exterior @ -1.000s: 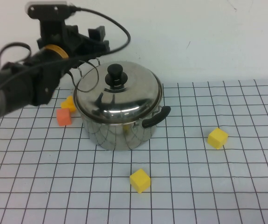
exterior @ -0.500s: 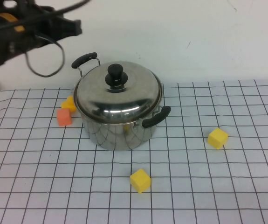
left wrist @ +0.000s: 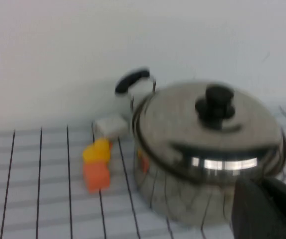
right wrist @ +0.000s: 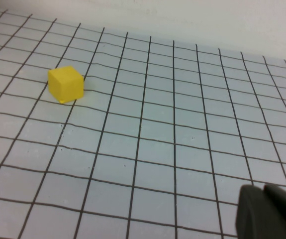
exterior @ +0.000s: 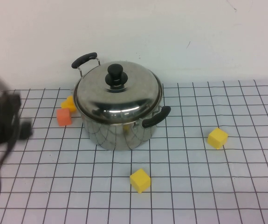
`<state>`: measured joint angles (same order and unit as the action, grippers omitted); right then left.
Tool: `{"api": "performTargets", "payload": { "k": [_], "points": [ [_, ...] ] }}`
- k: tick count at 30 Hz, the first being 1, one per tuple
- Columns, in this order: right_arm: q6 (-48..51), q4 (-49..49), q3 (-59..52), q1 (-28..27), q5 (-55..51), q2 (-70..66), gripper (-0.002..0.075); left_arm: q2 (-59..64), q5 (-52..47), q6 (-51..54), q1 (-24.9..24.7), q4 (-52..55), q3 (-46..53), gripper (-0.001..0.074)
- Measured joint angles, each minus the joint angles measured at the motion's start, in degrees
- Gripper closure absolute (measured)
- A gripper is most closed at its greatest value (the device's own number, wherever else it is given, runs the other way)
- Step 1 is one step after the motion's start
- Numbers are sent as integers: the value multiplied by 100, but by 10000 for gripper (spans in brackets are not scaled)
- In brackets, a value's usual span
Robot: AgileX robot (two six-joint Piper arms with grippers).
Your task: Cover the pot
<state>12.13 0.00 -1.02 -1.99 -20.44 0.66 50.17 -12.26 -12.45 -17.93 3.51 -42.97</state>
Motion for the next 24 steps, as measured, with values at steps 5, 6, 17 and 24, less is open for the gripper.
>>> {"api": "performTargets", "payload": {
  "k": [5,6,17,24],
  "points": [
    [0,0,0,0,0,0,717,-1426,-21,-171,0,-13,1425,735],
    [0,0,0,0,0,0,717,-1720,-21,-259,0,-13,1653,735],
    [0,0,0,0,0,0,717,-3807,-21,-428,0,-26,2915,735],
    [0,0,0,0,0,0,717,-3942,-230,-433,0,-39,3036,735]
  ]
}}
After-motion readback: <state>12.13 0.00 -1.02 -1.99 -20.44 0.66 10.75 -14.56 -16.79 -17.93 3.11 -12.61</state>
